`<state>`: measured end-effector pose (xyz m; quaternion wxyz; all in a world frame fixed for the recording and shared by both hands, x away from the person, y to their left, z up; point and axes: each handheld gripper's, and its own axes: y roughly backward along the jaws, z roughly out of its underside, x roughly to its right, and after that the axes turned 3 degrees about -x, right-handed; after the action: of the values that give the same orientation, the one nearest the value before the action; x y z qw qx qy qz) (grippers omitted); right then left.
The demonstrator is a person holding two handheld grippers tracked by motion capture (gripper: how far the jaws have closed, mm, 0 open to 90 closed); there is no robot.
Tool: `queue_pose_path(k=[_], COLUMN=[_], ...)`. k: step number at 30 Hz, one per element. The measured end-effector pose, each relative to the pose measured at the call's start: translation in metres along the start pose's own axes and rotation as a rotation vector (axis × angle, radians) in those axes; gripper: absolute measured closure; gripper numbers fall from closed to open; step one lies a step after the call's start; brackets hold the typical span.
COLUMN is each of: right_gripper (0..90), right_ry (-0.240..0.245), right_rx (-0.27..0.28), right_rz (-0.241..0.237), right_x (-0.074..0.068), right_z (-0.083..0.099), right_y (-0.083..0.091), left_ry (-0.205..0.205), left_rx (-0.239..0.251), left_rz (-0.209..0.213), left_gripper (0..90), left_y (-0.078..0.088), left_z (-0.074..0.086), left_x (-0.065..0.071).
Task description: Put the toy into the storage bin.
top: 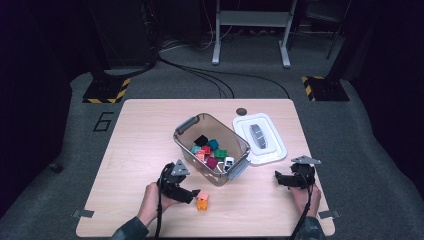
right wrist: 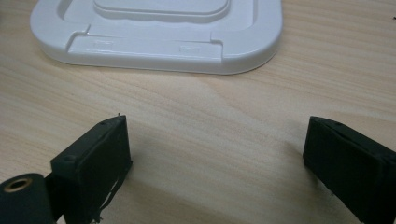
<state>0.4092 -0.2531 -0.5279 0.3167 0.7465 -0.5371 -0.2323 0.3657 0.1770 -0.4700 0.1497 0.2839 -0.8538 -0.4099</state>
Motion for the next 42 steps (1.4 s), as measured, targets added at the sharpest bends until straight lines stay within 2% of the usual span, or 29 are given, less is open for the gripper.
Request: queue_pose_path(k=[8, 11, 19, 24, 28, 35, 42], right_gripper=[6.6, 6.6, 6.6, 6.6, 6.6, 6.6, 6.6], right_ry=[0.000, 0.000, 0.000, 0.000, 0.000, 0.000, 0.000], right_rx=[0.000, 0.000, 0.000, 0.000, 0.000, 0.000, 0.000], right_rz=[0.000, 0.000, 0.000, 0.000, 0.000, 0.000, 0.001], right_x=[0.000, 0.000, 0.000, 0.000, 0.000, 0.000, 0.000], right_z=[0.000, 0.000, 0.000, 0.000, 0.000, 0.000, 0.000], right_y=[0.000, 0.000, 0.000, 0.000, 0.000, 0.000, 0.000], left_ry=[-0.032, -0.039, -0.063, -0.086, -0.085, -0.113, -0.135], left_rx=[-0.022, -0.027, -0.026, -0.043, -0.052, -0.043, -0.062], left_rz=[0.044, 0.067, 0.093, 0.084, 0.090, 0.083, 0.083], left_gripper=[20.6, 24.0, 30.4, 35.3, 40.0, 56.1, 61.8], left_y=[-0.018, -0.021, -0.018, -0.022, -0.022, -0.025, -0.031], left_z=[-0.002, -0.001, 0.001, 0.000, 0.001, -0.001, -0.006], left_x=[0.008, 0.007, 0.008, 0.008, 0.005, 0.006, 0.010])
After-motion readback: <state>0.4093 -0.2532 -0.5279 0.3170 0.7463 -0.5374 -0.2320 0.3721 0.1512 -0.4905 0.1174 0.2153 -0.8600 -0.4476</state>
